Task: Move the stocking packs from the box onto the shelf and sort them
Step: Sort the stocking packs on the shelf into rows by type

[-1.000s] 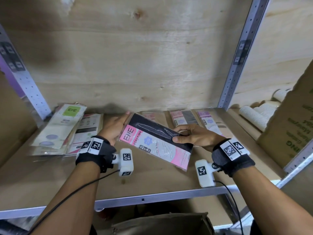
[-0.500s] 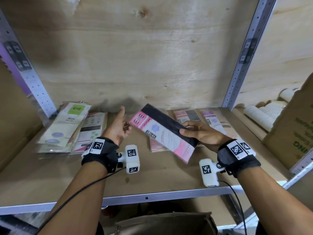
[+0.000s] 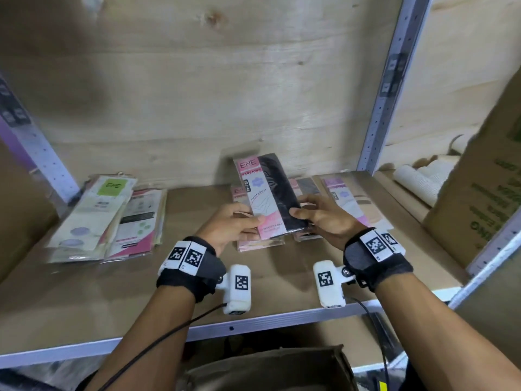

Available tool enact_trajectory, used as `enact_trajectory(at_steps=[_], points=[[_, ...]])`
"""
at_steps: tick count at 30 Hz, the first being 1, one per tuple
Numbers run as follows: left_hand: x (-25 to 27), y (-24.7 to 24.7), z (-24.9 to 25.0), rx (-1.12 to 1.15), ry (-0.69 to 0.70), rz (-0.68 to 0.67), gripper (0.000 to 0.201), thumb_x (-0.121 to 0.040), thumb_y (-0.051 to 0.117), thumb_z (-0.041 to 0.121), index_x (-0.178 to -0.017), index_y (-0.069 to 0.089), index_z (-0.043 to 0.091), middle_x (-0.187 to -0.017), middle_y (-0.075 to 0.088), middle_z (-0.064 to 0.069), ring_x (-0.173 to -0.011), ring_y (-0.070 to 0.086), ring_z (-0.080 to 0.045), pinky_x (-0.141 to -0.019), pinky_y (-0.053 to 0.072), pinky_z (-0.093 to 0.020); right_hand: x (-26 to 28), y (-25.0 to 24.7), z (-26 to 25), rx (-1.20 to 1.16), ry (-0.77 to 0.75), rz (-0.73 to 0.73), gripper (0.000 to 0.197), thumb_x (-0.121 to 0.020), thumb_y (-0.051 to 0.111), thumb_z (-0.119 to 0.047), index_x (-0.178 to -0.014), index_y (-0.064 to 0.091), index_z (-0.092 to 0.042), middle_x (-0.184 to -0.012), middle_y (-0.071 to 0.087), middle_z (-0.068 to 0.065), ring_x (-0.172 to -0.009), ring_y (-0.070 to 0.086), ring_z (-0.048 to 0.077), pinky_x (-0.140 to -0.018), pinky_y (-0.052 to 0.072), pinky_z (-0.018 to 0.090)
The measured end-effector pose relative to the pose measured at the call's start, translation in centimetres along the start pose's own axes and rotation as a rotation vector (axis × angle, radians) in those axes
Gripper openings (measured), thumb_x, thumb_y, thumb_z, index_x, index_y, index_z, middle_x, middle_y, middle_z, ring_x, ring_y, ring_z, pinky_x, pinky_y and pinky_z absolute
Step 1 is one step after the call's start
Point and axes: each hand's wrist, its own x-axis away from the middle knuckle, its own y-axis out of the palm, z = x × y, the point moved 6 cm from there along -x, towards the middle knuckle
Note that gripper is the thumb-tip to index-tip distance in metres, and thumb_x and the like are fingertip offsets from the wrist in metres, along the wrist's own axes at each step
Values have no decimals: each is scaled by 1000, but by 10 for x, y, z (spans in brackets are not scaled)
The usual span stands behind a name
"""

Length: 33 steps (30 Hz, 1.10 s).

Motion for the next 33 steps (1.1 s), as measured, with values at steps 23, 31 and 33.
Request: enact_trajectory(at_steps=[23, 31, 33], points=[[-65, 83, 16, -295, -138, 113, 42, -79, 81, -1, -113, 61, -14, -111, 71, -28, -86, 76, -35, -84, 62, -46, -12, -87, -1, 729, 78, 376, 30, -81, 75, -12, -111, 70, -8, -112, 71, 11, -105, 65, 25, -90, 52, 29], [-60, 86, 11, -357, -176, 138, 42, -80, 80, 0, -117, 62, -11, -115, 70, -27, -89, 76, -35, -84, 62, -45, -5, -84, 4, 765, 109, 338, 30, -81, 75, -11, -109, 71, -4, -110, 70, 15, -105, 64, 28, -88, 52, 29], [-60, 86, 10, -362, -187, 137, 44, -81, 80, 2, -118, 61, -10, -115, 70, -26, -90, 75, -34, -86, 61, -45, -4, -83, 4, 769, 109, 340, 32, -81, 76, -12, -112, 71, -4, -113, 70, 15, -107, 64, 28, -90, 51, 29]])
